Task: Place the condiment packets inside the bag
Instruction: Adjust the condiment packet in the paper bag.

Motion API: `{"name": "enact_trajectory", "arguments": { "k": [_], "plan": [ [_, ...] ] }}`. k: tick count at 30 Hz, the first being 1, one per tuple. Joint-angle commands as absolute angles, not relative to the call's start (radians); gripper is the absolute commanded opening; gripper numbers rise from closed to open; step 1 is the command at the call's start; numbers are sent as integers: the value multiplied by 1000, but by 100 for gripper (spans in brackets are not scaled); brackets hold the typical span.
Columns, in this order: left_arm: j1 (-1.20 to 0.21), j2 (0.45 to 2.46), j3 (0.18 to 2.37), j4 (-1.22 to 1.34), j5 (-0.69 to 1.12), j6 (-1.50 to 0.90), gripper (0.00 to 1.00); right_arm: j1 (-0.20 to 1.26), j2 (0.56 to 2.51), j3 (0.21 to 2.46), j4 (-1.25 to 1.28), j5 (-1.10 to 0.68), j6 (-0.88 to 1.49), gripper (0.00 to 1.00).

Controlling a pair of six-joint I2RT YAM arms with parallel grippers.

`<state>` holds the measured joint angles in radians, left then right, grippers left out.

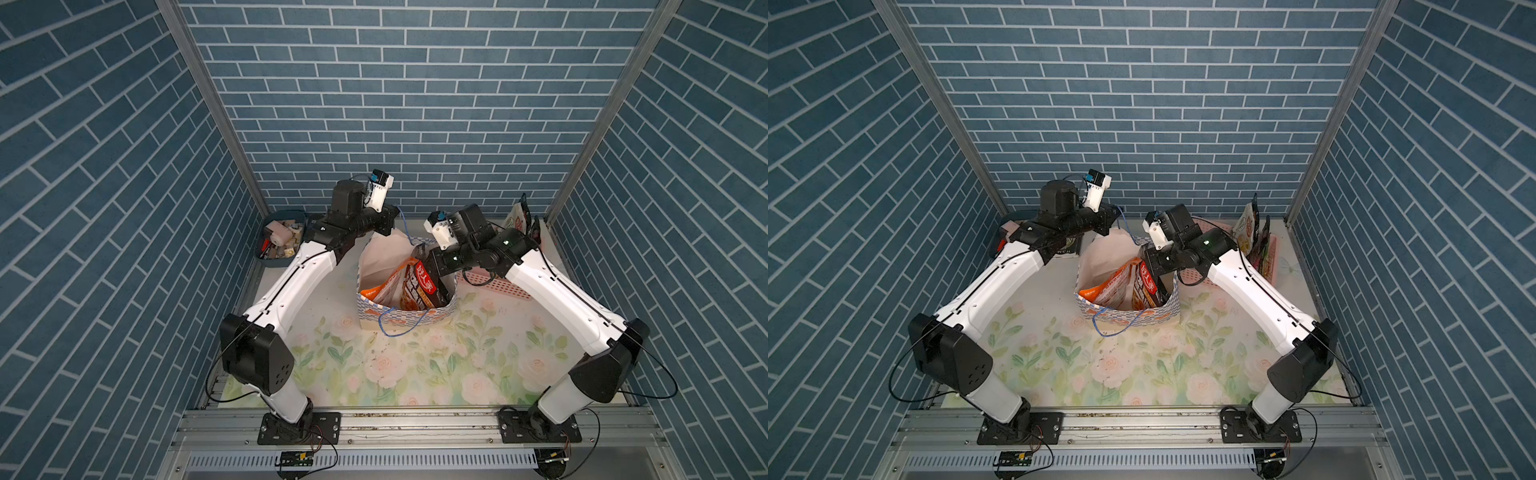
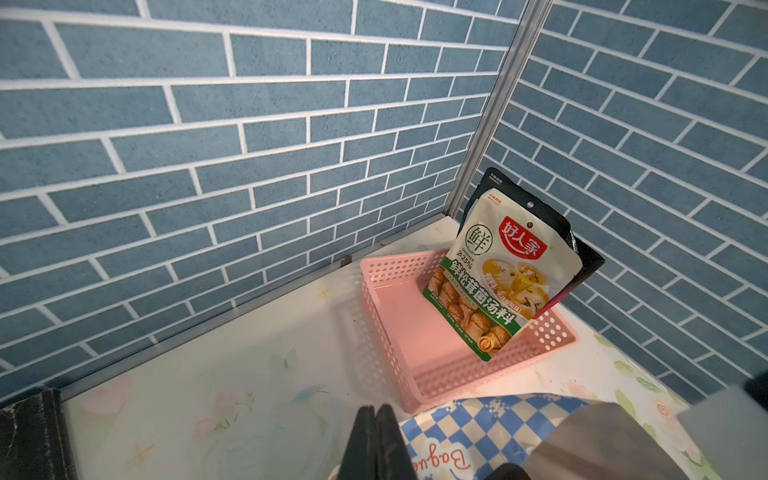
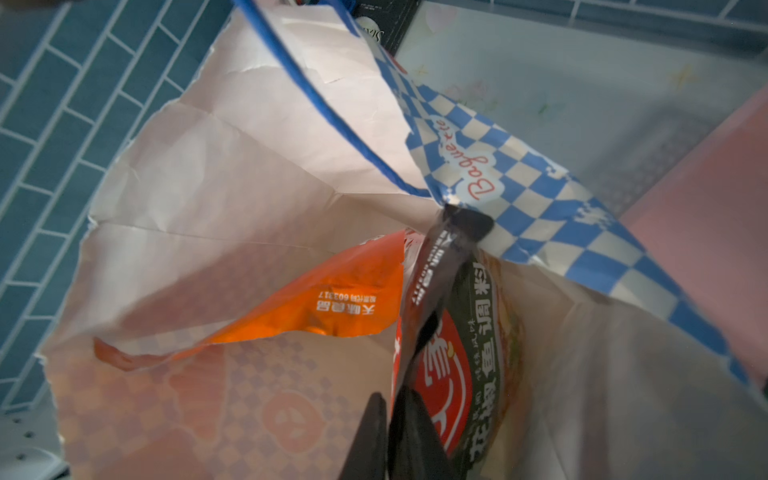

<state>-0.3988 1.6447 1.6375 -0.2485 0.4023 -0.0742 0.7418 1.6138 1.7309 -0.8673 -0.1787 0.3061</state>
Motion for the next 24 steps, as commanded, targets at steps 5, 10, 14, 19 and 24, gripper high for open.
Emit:
{"name": "enact_trajectory", "arguments": {
  "k": [5,10,14,19,24],
  "plan": [
    [-394,1617,1642,-192,348,-65,0,749,1598,1800,-938,-125,301,0],
    [-394,1667,1695,-256,266,-90,0,750,1583,1884,-994,-198,287,0],
    [-391,1701,1735,-291,243,-113,0,750,1572,1834,-984,-250,295,0],
    [-392,1685,1725,-259,292,-112,0,751,1606,1795,-964,-155,328,0],
    [-391,1650,1681,-215,325,-109,0,752,1683,1924,-1055,61,341,0]
  ]
}}
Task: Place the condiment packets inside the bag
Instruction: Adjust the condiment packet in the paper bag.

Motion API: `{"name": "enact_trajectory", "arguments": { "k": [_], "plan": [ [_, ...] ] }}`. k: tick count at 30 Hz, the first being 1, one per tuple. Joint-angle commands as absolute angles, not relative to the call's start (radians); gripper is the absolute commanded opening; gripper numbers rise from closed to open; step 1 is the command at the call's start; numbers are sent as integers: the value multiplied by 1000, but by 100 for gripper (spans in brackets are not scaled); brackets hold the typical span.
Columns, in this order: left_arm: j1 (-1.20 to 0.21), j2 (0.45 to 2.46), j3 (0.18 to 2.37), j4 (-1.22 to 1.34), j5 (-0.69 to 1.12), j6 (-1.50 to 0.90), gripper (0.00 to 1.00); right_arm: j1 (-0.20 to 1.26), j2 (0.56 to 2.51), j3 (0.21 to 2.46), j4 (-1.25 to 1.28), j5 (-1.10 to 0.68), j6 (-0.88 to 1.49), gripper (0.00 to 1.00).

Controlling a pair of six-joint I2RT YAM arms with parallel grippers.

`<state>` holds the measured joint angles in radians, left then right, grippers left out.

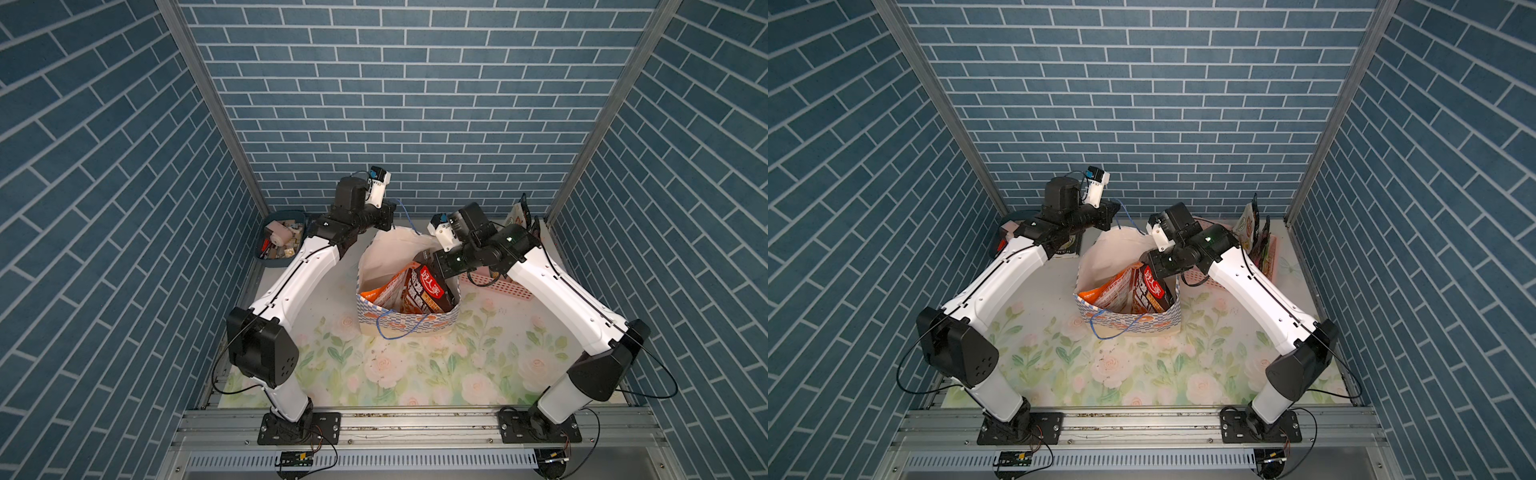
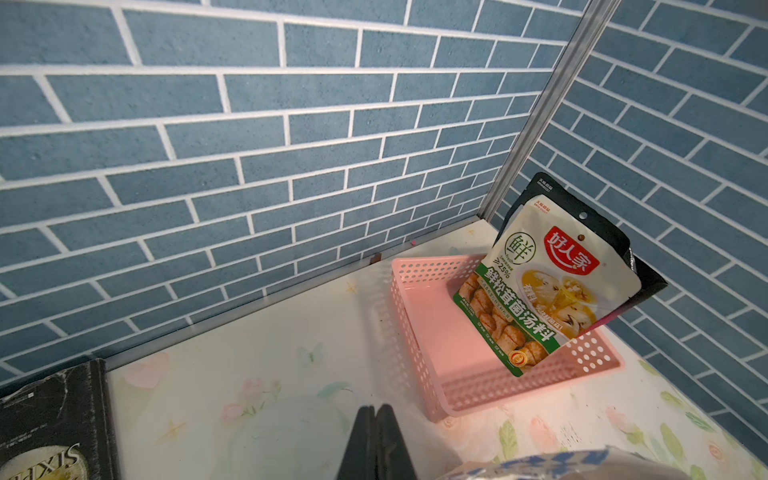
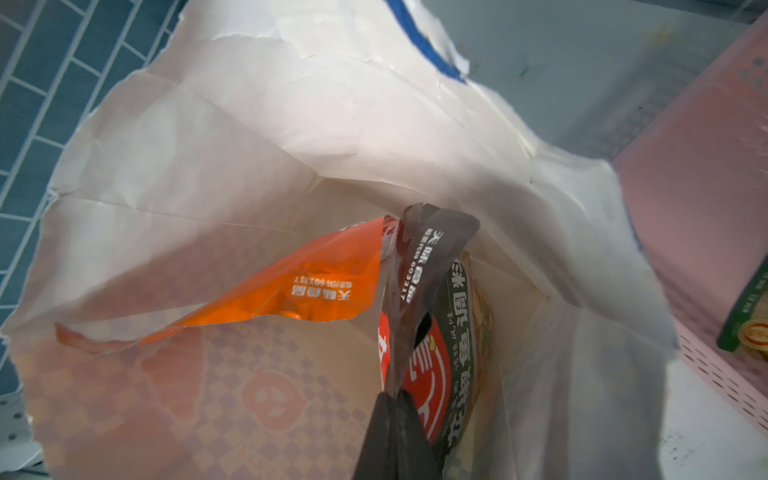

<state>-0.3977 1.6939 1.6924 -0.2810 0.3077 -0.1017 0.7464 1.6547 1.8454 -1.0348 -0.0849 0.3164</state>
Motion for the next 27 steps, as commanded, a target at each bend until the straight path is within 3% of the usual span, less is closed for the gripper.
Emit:
{"name": "enact_trajectory", "arguments": {
  "k": [1,5,14,23,27],
  "plan": [
    [-392,1647,1678,-216,324,-106,0,752,1699,1973,-1103,133,338,0],
    [-392,1648,1675,-217,327,-103,0,756,1714,2058,-1157,238,332,0],
    [-391,1636,1671,-219,334,-93,0,771,1730,1926,-1064,160,329,0],
    [-391,1627,1652,-196,363,-93,0,769,1662,2002,-1045,142,317,39],
    [-392,1630,1647,-189,384,-96,0,723,1595,2030,-1035,151,319,51]
  ]
}}
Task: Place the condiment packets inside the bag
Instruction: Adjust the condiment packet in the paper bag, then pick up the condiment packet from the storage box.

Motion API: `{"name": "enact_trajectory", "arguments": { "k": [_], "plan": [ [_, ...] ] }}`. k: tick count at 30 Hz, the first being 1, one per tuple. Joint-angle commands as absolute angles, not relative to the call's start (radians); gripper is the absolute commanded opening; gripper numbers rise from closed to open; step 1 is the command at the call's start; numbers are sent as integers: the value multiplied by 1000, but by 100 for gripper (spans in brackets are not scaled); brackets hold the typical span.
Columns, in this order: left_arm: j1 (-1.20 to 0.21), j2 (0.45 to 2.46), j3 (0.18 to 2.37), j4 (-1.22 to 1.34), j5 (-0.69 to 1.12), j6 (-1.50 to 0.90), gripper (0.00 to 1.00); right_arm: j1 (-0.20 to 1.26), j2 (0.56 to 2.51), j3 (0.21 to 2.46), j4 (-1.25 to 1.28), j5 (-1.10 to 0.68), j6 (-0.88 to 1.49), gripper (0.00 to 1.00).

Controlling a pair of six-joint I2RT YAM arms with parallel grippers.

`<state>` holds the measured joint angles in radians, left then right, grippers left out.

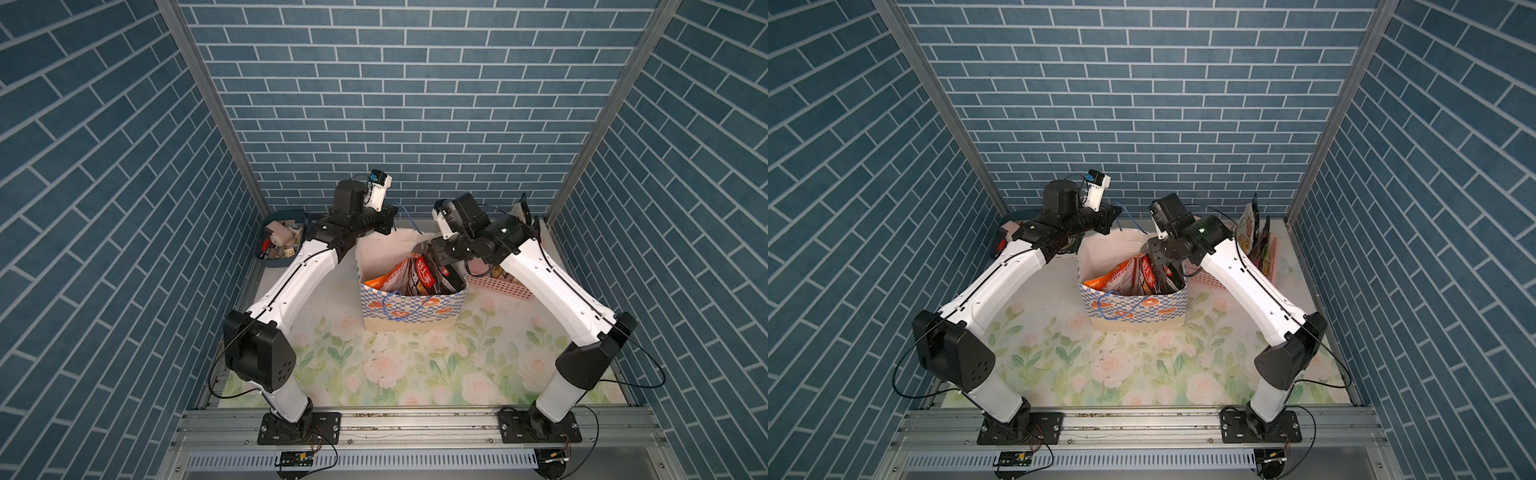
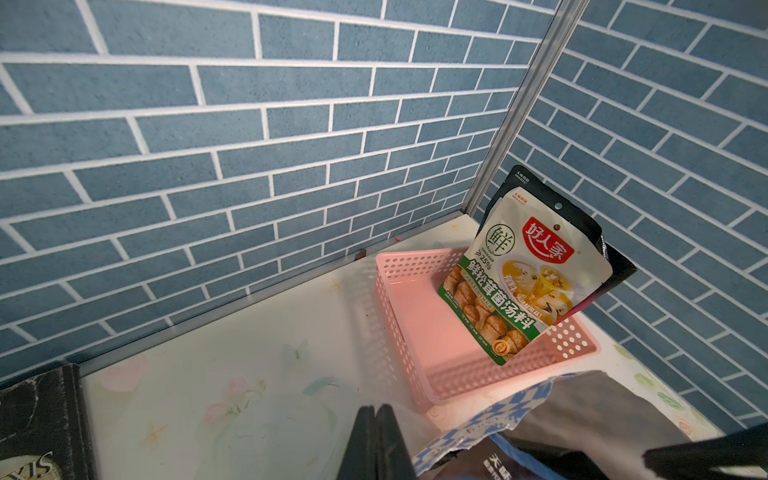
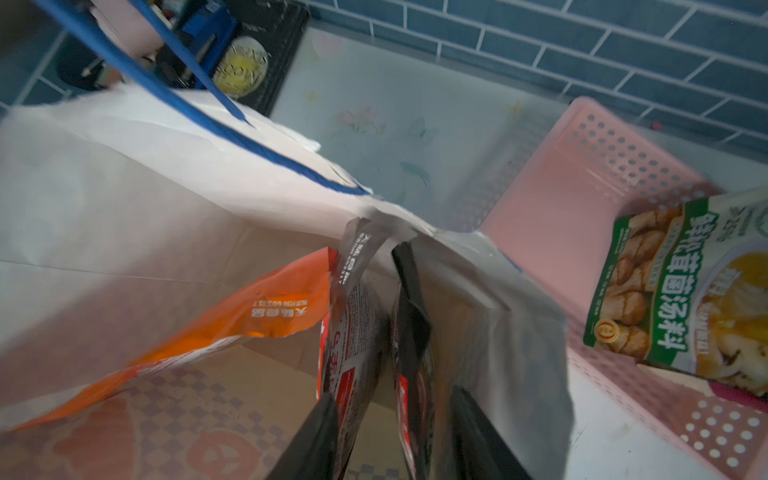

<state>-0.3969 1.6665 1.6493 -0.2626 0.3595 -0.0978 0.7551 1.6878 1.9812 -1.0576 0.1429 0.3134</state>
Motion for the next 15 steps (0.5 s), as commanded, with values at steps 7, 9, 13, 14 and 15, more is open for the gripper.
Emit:
{"name": "enact_trajectory", "arguments": {
  "k": [7,9,13,14,15],
  "plan": [
    [-393,1626,1646,-186,420,-100,0,334,1525,1890,-991,84,227,57],
    [-392,1621,1644,-184,431,-102,0,227,1551,1857,-957,81,195,60],
    [-391,1615,1636,-179,439,-100,0,115,1613,1827,-849,-14,163,61],
    [-392,1612,1635,-178,439,-99,0,112,1636,1840,-831,-24,147,61],
    [-392,1609,1632,-177,439,-98,0,109,1663,1866,-824,-30,138,61]
  ]
}}
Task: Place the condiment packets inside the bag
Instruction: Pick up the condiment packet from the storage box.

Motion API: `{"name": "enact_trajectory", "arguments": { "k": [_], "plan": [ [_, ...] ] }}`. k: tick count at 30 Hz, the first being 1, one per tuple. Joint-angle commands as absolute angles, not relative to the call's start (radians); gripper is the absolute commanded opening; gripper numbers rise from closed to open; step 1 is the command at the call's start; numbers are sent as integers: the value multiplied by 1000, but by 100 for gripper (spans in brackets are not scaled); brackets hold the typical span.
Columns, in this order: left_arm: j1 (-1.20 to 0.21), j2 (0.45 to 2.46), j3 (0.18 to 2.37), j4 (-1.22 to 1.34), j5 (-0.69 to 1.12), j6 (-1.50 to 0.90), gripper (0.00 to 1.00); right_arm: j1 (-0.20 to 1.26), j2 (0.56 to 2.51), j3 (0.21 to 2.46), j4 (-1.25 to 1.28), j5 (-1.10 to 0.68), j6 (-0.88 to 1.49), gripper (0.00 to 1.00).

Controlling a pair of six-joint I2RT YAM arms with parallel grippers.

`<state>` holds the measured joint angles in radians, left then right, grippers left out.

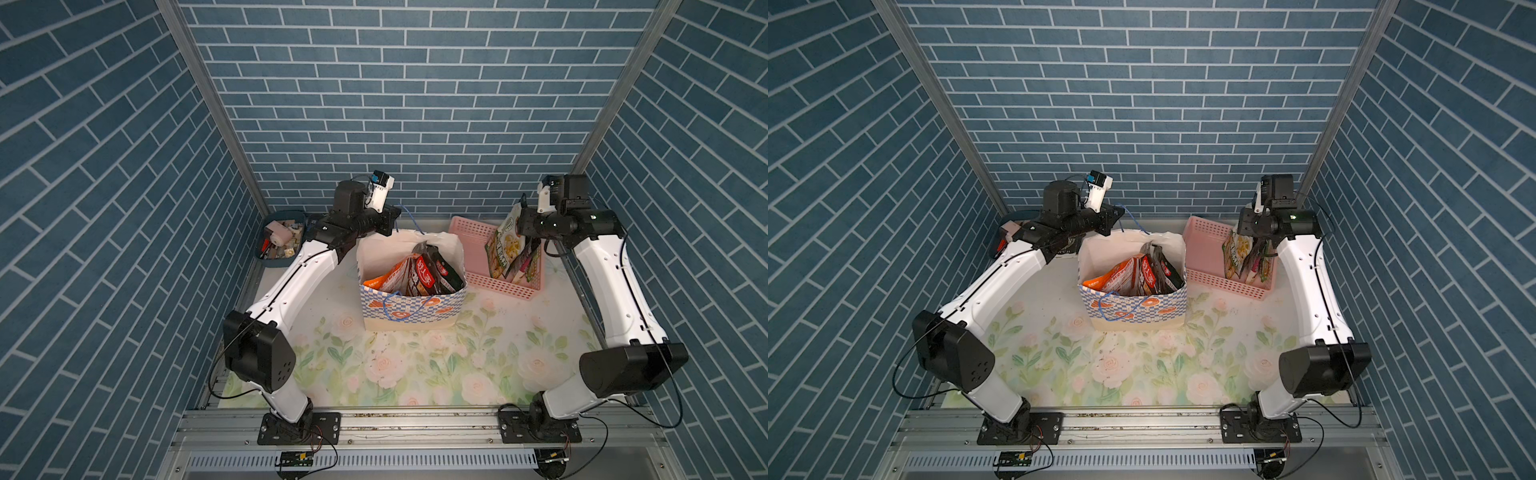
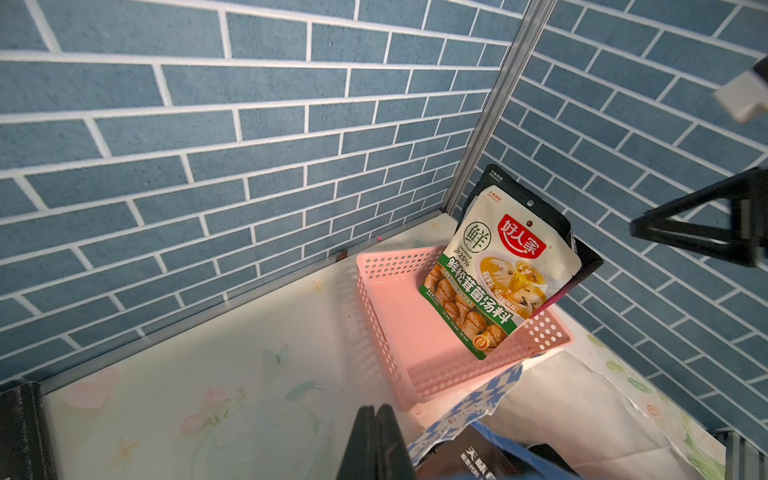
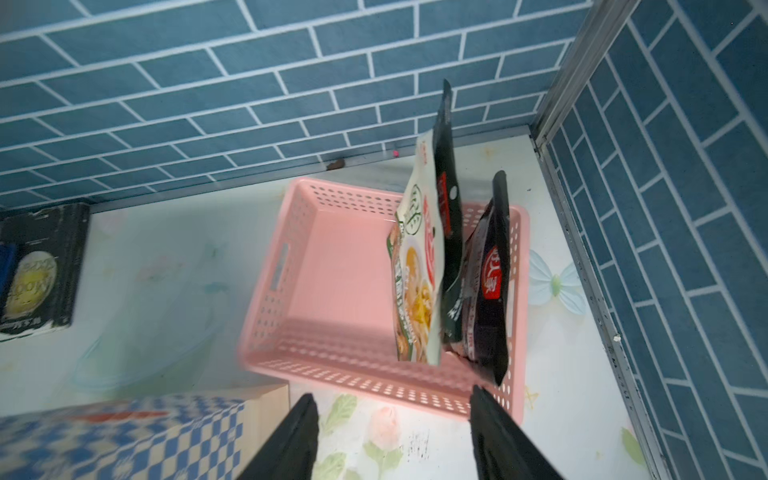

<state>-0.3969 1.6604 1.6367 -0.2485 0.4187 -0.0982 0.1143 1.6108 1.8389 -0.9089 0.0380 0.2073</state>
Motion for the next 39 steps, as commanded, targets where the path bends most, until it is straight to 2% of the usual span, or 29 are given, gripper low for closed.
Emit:
{"name": "enact_trajectory", "arguments": {
  "k": [1,8,16,26,33,39],
  "plan": [
    [-392,1607,1630,-176,439,-97,0,108,1694,1895,-825,-38,135,61],
    [-392,1606,1620,-171,439,-97,0,95,1836,2029,-818,-17,126,61],
    [-392,1604,1621,-173,440,-97,0,66,1892,2009,-813,77,130,61],
    [-393,1608,1617,-175,435,-93,0,64,1948,1944,-790,16,141,58],
    [-393,1610,1615,-175,431,-89,0,66,1927,1907,-762,60,147,57],
    [-393,1614,1614,-174,432,-89,0,64,1893,1974,-829,188,127,67]
  ]
}}
